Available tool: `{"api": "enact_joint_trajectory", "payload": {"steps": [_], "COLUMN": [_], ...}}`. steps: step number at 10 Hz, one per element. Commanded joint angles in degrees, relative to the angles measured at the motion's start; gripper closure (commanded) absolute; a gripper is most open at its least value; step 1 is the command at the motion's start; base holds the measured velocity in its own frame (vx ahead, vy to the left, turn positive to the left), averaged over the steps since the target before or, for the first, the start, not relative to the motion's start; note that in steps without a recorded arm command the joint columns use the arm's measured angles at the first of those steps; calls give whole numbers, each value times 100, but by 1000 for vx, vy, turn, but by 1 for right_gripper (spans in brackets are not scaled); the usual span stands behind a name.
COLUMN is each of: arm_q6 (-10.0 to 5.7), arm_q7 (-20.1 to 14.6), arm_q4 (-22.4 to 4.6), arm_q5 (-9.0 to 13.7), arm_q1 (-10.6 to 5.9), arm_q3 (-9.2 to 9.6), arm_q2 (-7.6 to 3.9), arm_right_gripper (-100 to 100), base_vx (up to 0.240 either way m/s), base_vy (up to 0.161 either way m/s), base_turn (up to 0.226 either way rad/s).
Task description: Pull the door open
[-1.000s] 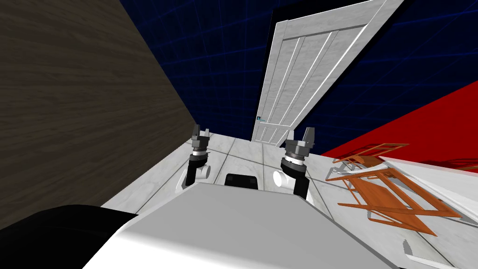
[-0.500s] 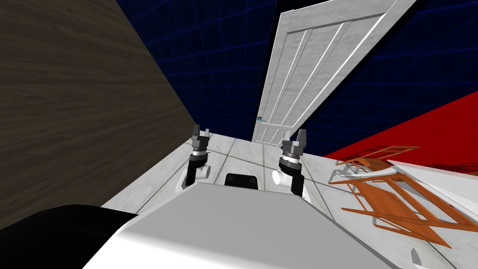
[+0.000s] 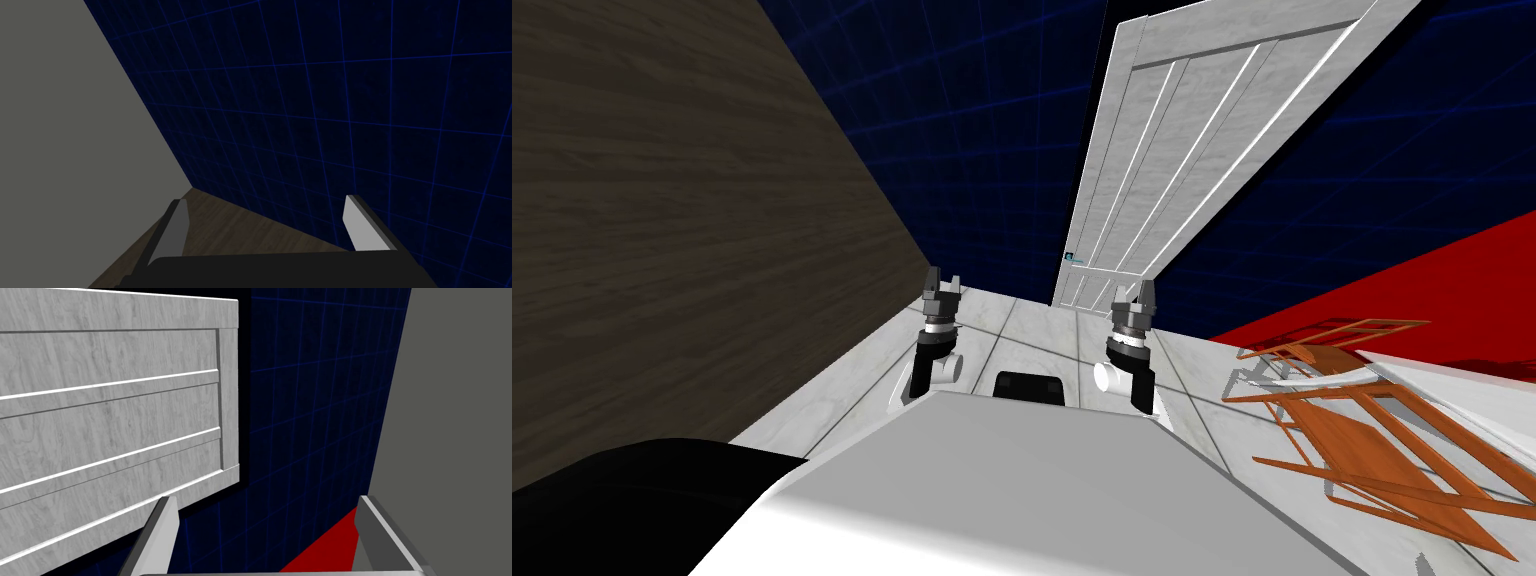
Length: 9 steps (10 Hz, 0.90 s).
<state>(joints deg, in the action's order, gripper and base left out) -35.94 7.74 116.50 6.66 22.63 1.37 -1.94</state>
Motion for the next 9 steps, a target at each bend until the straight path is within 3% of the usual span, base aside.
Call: {"api": "enact_joint_trajectory", "payload": {"steps": [1,9], "arm_q6": [-29,-189], "arm_q7": [-23,-135], "arm_q4": [-213,-1353], "arm_q5": [13,77], "arm_q1": [-87,-527], "arm_q3": [-31,-182], "arm_q2": [-37,-197], "arm_right_gripper": [-100,-100], "base_vx": [97,95], "base_vy": [-1,-2], "base_turn": [10,13]}}
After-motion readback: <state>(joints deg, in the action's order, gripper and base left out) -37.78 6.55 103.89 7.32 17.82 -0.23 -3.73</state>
